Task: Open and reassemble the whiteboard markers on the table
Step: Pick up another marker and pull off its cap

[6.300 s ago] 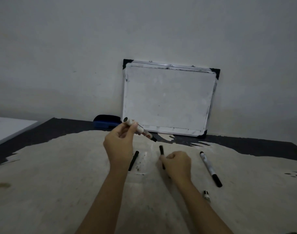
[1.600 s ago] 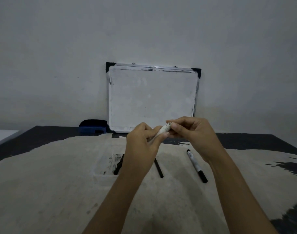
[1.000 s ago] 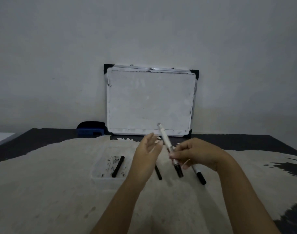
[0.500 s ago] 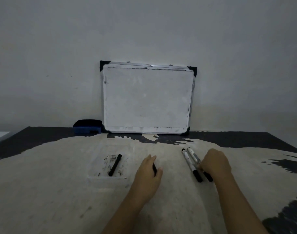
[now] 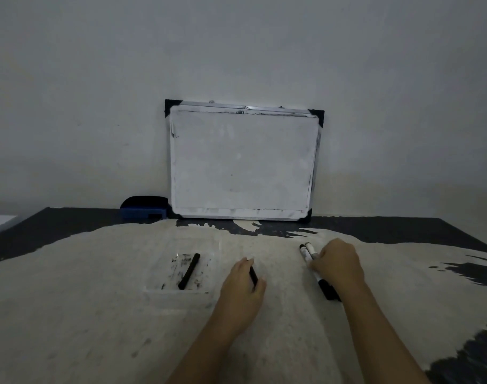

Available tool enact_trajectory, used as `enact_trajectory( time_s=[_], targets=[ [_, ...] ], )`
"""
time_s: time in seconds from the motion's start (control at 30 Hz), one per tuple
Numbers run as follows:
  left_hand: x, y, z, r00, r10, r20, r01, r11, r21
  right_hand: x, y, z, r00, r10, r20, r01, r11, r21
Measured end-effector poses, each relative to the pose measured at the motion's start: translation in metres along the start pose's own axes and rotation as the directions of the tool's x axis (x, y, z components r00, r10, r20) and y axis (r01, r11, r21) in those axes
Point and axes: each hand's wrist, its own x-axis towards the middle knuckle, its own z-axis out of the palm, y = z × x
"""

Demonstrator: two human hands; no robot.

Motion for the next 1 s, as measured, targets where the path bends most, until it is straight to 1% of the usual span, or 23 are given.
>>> enact_trajectory(
  time_s=[0.27, 0.33, 0.37, 0.4, 0.43, 0.47, 0.5, 0.53, 0.6, 0.67, 0.73, 0.77, 0.83, 0.87, 0.93, 1.0],
  targets=[
    [0.000, -0.001, 0.001, 1.000, -0.002, -0.016, 0.002, 1.000, 0.001, -0.018, -0.014, 0.003, 0.995, -0.094, 0.018, 0.095, 0.991, -0.092],
    [0.000, 0.001, 0.000, 0.999, 0.005, -0.035, -0.005, 1.000, 0.005, -0.018, -0.016, 0.000, 0.995, -0.103, 0.008, 0.103, 0.995, -0.019],
    [0.000, 0.002, 0.000, 0.998, 0.019, -0.054, -0.019, 1.000, 0.000, -0.016, -0.018, -0.004, 0.995, -0.098, 0.024, 0.095, 0.991, 0.090],
    [0.000, 0.005, -0.001, 0.996, 0.045, -0.080, -0.047, 0.999, -0.018, -0.016, -0.022, -0.010, 0.993, -0.086, 0.077, 0.062, 0.962, 0.265],
    [-0.001, 0.009, -0.002, 0.991, 0.080, -0.110, -0.086, 0.995, -0.051, -0.017, -0.027, -0.018, 0.984, -0.086, 0.154, 0.002, 0.878, 0.478],
    [-0.002, 0.015, -0.003, 0.983, 0.117, -0.141, -0.131, 0.986, -0.098, -0.019, -0.032, -0.027, 0.967, -0.104, 0.232, -0.077, 0.750, 0.657],
    [-0.003, 0.022, -0.005, 0.973, 0.147, -0.176, -0.174, 0.973, -0.151, -0.024, -0.037, -0.035, 0.945, -0.138, 0.295, -0.147, 0.628, 0.764],
    [-0.005, 0.029, -0.008, 0.962, 0.168, -0.217, -0.213, 0.955, -0.206, -0.026, -0.042, -0.041, 0.928, -0.171, 0.330, -0.190, 0.545, 0.816],
    [-0.009, 0.042, -0.012, 0.929, 0.194, -0.315, -0.286, 0.917, -0.280, -0.029, -0.049, -0.050, 0.911, -0.210, 0.354, -0.228, 0.460, 0.858],
    [-0.011, 0.049, -0.014, 0.888, 0.233, -0.397, -0.353, 0.897, -0.264, -0.032, -0.054, -0.054, 0.902, -0.222, 0.370, -0.257, 0.414, 0.874],
    [-0.011, 0.051, -0.015, 0.857, 0.248, -0.452, -0.383, 0.893, -0.235, -0.034, -0.056, -0.055, 0.892, -0.240, 0.382, -0.270, 0.396, 0.878],
    [-0.009, 0.049, -0.015, 0.846, 0.244, -0.475, -0.383, 0.897, -0.221, -0.036, -0.056, -0.055, 0.889, -0.258, 0.378, -0.252, 0.413, 0.875],
    [-0.007, 0.045, -0.016, 0.837, 0.229, -0.497, -0.370, 0.906, -0.206, -0.038, -0.056, -0.051, 0.902, -0.285, 0.324, -0.170, 0.455, 0.874],
    [-0.005, 0.043, -0.017, 0.842, 0.220, -0.492, -0.363, 0.907, -0.215, -0.040, -0.056, -0.048, 0.916, -0.285, 0.283, -0.131, 0.455, 0.881],
    [-0.004, 0.041, -0.019, 0.858, 0.206, -0.471, -0.356, 0.899, -0.254, -0.042, -0.058, -0.045, 0.933, -0.279, 0.228, -0.098, 0.412, 0.906],
    [-0.002, 0.039, -0.024, 0.861, 0.211, -0.462, -0.354, 0.901, -0.249, -0.043, -0.060, -0.042, 0.934, -0.286, 0.213, -0.099, 0.366, 0.925]
  ],
)
